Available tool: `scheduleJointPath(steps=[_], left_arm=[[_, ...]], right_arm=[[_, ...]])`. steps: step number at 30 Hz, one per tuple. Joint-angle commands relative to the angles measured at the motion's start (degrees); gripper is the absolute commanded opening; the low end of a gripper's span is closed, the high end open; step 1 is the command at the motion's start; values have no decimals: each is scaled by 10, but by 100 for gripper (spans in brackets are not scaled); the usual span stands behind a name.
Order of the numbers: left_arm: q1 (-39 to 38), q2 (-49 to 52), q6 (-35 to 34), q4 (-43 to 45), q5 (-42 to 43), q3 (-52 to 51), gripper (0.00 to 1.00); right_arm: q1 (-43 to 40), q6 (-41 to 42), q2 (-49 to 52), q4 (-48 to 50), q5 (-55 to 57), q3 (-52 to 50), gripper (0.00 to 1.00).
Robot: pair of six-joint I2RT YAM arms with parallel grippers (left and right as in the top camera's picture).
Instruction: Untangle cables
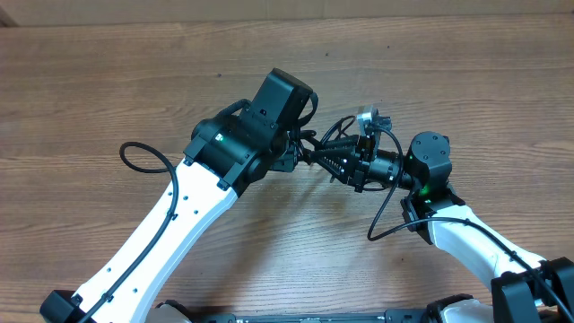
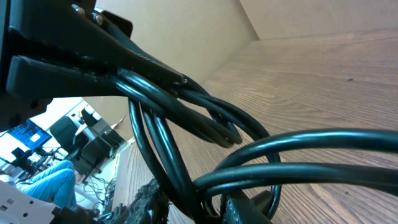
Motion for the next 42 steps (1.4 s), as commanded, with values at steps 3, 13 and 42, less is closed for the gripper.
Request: scheduleJointPath(steps=[3,13,42], left_arm=[[2,-3,-8,9,-4,7,4],[2,-3,-8,11,-11,7,4],[2,-3,96,-13,-21,7,4]], right_arm=[[2,-2,-4,-15,28,2,35],[2,-2,-3,-27,36,2,14],[2,0,-4,-61,220,2,4]])
